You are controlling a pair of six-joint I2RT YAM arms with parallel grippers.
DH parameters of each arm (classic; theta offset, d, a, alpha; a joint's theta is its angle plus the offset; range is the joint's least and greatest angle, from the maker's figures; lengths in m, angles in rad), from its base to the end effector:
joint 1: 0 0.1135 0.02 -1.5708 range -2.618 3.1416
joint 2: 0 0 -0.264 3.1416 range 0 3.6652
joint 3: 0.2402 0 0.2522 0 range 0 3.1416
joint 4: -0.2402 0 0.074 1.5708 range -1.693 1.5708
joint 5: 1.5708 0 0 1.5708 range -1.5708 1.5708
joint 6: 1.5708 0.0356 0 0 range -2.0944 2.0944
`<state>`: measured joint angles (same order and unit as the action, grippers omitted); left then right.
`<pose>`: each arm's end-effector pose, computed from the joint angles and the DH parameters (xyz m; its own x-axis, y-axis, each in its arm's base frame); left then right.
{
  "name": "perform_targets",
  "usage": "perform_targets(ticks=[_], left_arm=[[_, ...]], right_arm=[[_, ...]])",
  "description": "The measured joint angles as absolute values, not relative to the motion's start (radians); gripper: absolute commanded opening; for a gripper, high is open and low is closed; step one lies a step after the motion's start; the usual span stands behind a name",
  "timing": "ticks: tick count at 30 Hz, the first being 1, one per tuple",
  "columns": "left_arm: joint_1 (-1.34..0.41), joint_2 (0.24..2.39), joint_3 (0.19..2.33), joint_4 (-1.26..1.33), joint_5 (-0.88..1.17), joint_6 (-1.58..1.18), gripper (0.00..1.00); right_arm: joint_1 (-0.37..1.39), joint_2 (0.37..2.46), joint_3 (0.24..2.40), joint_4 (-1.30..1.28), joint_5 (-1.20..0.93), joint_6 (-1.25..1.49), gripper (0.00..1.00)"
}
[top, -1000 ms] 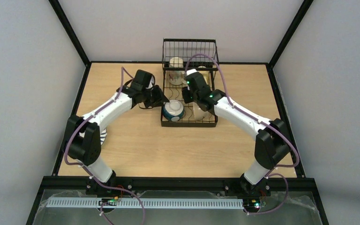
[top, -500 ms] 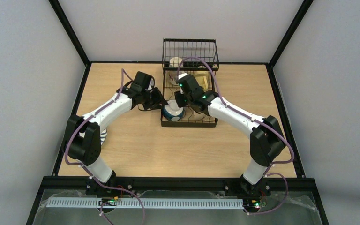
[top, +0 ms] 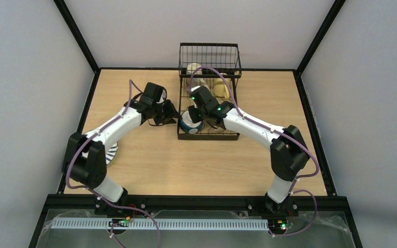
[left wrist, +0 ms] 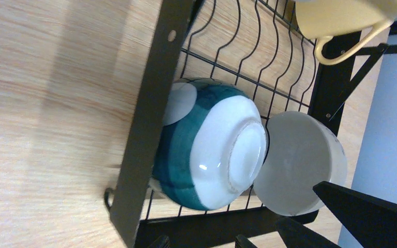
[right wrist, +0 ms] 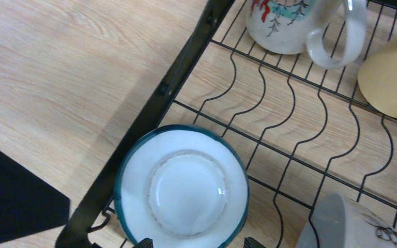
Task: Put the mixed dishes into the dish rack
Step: Move the plate to the corner of the board.
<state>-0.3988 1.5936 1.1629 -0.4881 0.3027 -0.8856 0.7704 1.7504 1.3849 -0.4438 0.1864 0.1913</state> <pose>0.3084 -0.1415 0.2438 -0.8796 -0.4314 -0.2005 -0.2271 0.7512 -0.6198 0.2863 0.2687 0.2629 -0.6226 -0.3439 -0.7029 -0.4830 0.8756 -0.0005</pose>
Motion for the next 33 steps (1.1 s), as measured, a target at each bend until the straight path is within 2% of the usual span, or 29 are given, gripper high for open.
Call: perform_targets(ticks=[11, 19, 28, 33], left_arm=[[-0.294, 1.232, 1.042, -0.551, 0.141, -0.93, 0.71], [-0.161, 1.024, 0.944, -0.697, 0.011, -0.957, 0.71], [0.037, 0.929, 0.88, -0.839, -0.126, -1.003, 0.69], [0.148, 0.939, 0.888, -0.904, -0.239, -0.999, 0.71]], right_arm=[[0.846, 1.758, 1.558, -0.493, 0.151, 0.168, 1.0], [0.92, 1.87, 1.707, -0.505, 0.075, 0.162, 1.0], [0.938, 1.894, 1.7, -0.506, 0.025, 0.185, 1.0], [0.937, 1.802, 1.563, -0.475, 0.017, 0.212, 1.0]])
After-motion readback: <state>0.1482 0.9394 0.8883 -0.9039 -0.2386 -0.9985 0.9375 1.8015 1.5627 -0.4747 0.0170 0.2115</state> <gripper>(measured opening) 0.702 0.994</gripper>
